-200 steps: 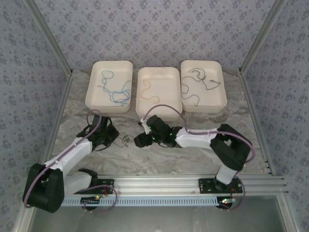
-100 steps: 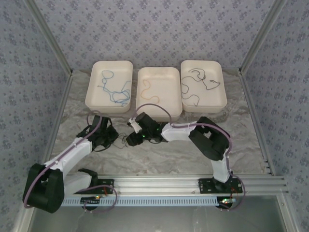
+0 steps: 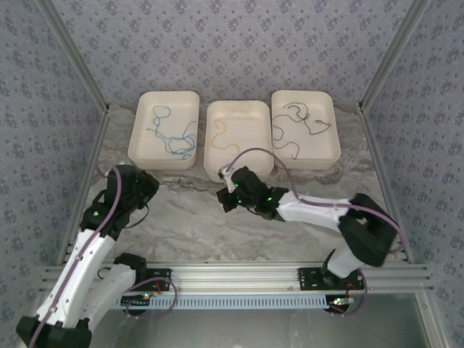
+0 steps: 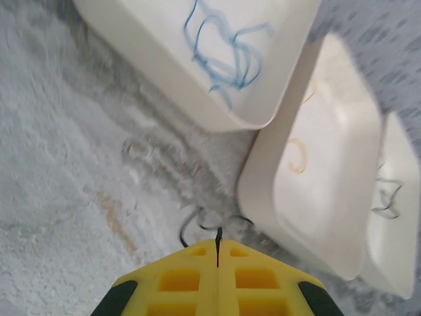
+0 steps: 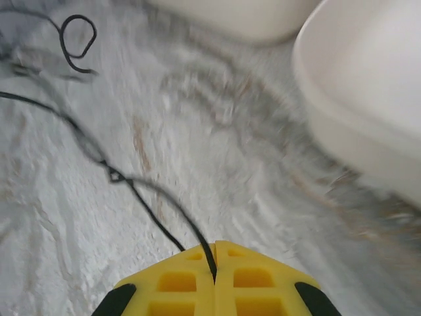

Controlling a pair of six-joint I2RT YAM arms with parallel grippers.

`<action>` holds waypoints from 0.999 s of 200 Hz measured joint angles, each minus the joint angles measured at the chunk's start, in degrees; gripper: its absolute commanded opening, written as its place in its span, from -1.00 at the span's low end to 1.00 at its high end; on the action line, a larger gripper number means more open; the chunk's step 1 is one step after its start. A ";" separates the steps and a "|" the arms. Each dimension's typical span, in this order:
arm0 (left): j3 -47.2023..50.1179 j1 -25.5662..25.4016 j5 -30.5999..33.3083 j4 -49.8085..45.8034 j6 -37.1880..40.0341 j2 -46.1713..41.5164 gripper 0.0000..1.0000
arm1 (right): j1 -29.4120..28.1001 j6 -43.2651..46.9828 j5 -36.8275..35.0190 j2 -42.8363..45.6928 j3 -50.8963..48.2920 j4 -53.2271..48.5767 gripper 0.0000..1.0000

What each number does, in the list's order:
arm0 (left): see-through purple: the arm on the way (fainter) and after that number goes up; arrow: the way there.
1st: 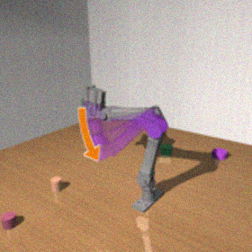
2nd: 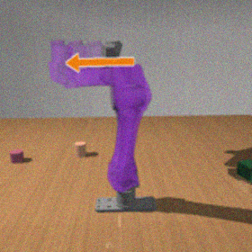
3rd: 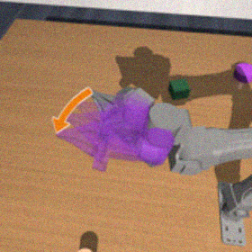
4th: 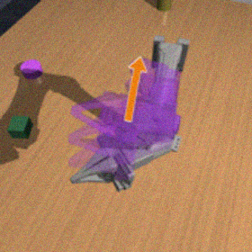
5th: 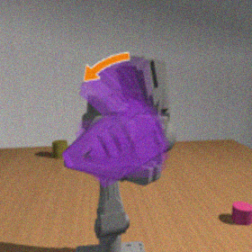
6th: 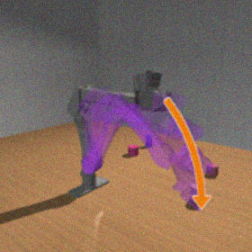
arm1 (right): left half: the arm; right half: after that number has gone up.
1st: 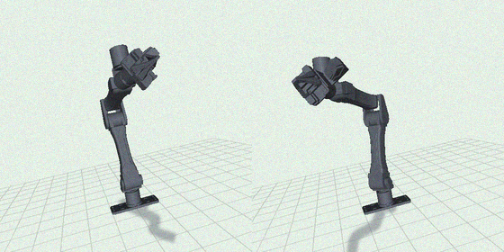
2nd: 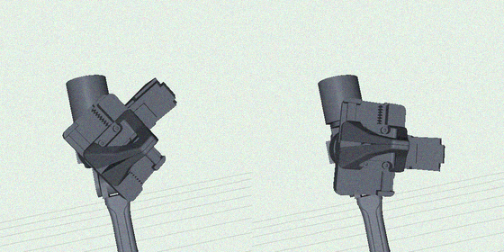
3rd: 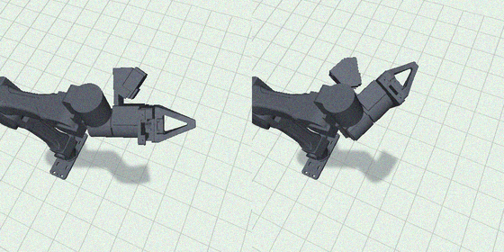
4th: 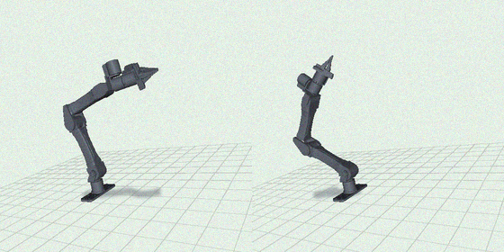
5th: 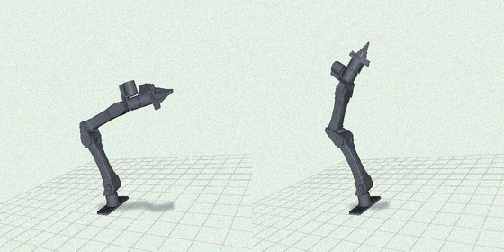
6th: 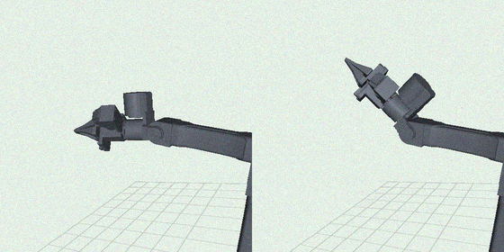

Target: Untangle the cables

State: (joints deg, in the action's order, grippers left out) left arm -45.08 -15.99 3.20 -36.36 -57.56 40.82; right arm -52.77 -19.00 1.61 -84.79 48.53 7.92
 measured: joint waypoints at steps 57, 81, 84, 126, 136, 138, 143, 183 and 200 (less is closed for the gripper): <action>-8.09 2.27 1.36 -5.88 3.76 0.09 -1.00 | 5.97 0.50 -3.32 21.03 -4.22 -5.09 -1.00; -8.07 2.49 -1.81 -4.37 4.66 1.73 -1.00 | 7.34 1.27 -3.19 24.15 -4.42 -8.74 -1.00; -7.93 2.49 -2.47 -3.69 4.70 1.95 -1.00 | 7.21 1.55 -3.13 24.15 -4.35 -9.20 -1.00; -1.14 -0.92 -7.50 2.29 4.55 4.44 -1.00 | 4.46 1.84 -2.99 19.87 -4.44 -14.10 -1.00; 1.14 -2.73 -7.89 2.80 4.39 4.07 -1.00 | 4.46 1.27 -3.45 19.76 -4.76 -15.17 -1.00; 1.55 -3.13 -7.96 2.91 4.37 3.98 -1.00 | 4.46 1.18 -3.58 19.76 -4.81 -15.43 -1.00; 2.49 -4.26 -8.22 3.21 4.37 3.85 -1.00 | 4.46 0.76 -3.89 19.80 -4.81 -15.98 -1.00; 10.58 -16.06 -8.13 9.77 3.04 4.00 -0.34 | 4.55 -1.03 -7.96 22.95 -4.66 -19.56 -1.00; 13.40 -22.05 -7.15 13.29 1.42 5.84 -0.20 | 4.83 -1.27 -9.27 24.26 -3.23 -22.45 -1.00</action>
State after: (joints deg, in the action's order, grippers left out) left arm -31.68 -38.04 -3.95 -23.07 -56.14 46.65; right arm -47.94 -20.27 -7.66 -60.53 45.30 -14.52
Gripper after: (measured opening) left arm 0.360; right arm 0.051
